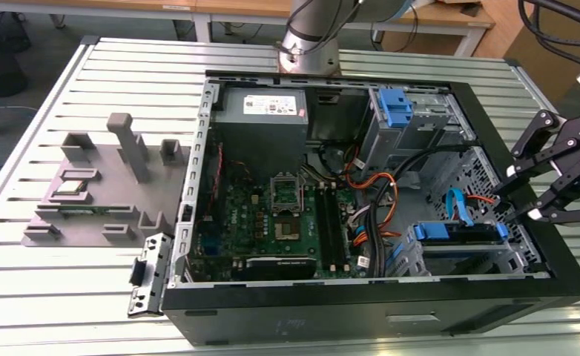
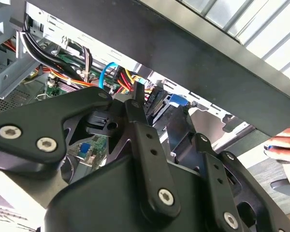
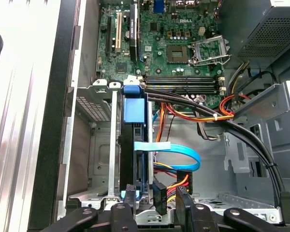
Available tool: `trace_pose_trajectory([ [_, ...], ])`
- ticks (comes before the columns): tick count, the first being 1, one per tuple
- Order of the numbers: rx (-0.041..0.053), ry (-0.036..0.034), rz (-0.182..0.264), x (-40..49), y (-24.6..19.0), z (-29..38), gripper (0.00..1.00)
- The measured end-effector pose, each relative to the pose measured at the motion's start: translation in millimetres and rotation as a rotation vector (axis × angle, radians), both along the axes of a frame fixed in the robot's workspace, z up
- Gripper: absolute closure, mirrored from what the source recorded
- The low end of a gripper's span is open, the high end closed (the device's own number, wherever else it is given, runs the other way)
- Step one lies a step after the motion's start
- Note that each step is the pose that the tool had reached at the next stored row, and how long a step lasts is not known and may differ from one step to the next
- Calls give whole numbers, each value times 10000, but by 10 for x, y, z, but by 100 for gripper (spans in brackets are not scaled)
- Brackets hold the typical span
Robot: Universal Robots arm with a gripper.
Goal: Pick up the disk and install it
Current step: 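Insert the second disk wire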
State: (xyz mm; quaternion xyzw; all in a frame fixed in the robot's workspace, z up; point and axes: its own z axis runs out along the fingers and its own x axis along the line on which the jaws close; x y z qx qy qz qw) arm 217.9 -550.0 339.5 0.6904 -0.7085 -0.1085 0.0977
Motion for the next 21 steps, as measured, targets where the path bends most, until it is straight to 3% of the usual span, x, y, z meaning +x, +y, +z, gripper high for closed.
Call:
trace_pose_trajectory([
  [8,-4,2,0,8,80,-18,54],
  [21,-12,18,0,12,81,-22,54],
])
